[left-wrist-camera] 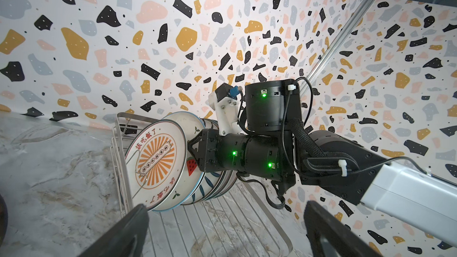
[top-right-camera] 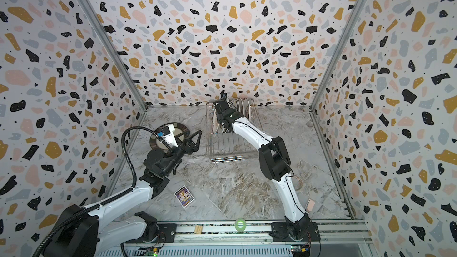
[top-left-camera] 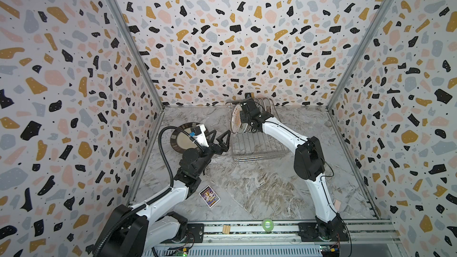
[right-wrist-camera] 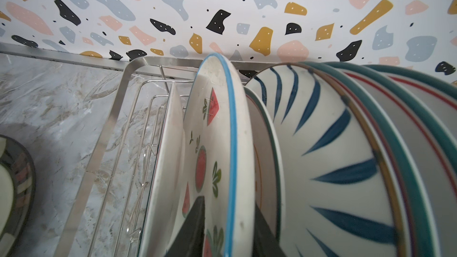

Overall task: Unload the plates from the dish rack
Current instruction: 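Grip the rim of the watermelon-print plate with the right gripper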

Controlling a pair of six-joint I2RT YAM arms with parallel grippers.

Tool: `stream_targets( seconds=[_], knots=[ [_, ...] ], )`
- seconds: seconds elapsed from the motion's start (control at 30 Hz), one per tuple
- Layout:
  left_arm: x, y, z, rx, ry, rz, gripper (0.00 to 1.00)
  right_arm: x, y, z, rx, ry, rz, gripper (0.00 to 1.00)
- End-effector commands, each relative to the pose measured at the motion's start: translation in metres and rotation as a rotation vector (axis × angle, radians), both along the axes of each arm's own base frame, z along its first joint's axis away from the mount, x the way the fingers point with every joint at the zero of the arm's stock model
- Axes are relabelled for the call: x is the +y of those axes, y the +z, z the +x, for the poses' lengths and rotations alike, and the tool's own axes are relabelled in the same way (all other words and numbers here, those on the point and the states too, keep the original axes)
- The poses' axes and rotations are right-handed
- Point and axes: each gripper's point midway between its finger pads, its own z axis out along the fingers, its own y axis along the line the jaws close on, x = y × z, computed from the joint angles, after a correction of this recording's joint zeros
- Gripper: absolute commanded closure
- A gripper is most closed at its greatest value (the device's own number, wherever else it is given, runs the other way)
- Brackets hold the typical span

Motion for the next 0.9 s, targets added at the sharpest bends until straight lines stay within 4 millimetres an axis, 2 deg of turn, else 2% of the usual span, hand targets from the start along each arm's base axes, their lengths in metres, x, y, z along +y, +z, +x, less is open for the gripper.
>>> stream_targets(
  seconds=[0.0,0.47,0.67,0.87],
  knots=[
    [0.001,0.019,-0.011,-0.076,-0.029,-0.083,0.01,-0.006,0.010,0.002,-0.005,-0.033,0.005,0.71],
    [0.009,0.008,-0.003,-0.029,0.036,-0.060,0.00,-0.005,0.008,0.007,-0.045,-0.092,-0.057,0.78],
    [0.013,0.008,-0.003,-0.027,0.054,-0.070,0.00,-0.006,0.029,0.003,-0.101,-0.114,-0.099,0.82],
    [0.026,0.007,-0.006,-0.031,0.106,-0.120,0.00,-0.010,0.045,0.001,-0.141,-0.134,-0.135,0.83]
  ],
)
